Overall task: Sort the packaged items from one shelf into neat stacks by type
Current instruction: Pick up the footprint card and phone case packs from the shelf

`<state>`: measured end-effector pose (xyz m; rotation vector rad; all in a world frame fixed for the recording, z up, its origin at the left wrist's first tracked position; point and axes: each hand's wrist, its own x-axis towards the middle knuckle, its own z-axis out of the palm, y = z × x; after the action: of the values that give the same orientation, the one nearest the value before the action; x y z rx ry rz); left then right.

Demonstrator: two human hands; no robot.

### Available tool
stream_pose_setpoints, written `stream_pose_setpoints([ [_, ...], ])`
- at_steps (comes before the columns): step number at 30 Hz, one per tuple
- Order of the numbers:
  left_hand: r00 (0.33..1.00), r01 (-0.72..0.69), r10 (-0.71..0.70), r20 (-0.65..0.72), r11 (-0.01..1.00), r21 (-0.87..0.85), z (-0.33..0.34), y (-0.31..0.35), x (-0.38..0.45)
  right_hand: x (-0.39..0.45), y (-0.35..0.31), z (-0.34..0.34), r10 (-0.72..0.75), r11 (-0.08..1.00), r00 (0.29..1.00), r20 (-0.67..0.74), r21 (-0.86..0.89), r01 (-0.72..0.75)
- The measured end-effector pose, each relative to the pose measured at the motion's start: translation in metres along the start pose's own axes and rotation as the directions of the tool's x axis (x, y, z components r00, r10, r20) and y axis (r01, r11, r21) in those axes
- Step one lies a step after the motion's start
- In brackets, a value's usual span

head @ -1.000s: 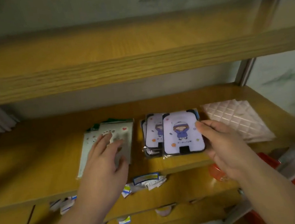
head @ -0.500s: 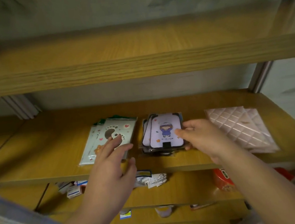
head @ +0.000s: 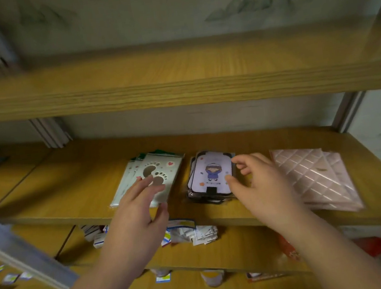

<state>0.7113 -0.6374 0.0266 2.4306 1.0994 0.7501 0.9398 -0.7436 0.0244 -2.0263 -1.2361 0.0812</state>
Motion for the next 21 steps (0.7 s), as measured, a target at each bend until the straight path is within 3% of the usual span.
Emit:
stream_pose_setpoints([
  [7, 1.000, 0.016, -0.015, -0.012, 0.995, 0.097, -0.019, -0.011, 0.001, -0.017, -0.029, 0.008, -0.215, 0.976, 0.977, 0.005, 0.021, 0.215],
  [21, 0.988, 0.101, -0.087, -0.125, 0.989, 0.105, -0.077, -0.077, -0.014, -0.015, -0.098, 0.075, -0.269, 0.963, 0.959, 0.086, 0.033, 0.267],
])
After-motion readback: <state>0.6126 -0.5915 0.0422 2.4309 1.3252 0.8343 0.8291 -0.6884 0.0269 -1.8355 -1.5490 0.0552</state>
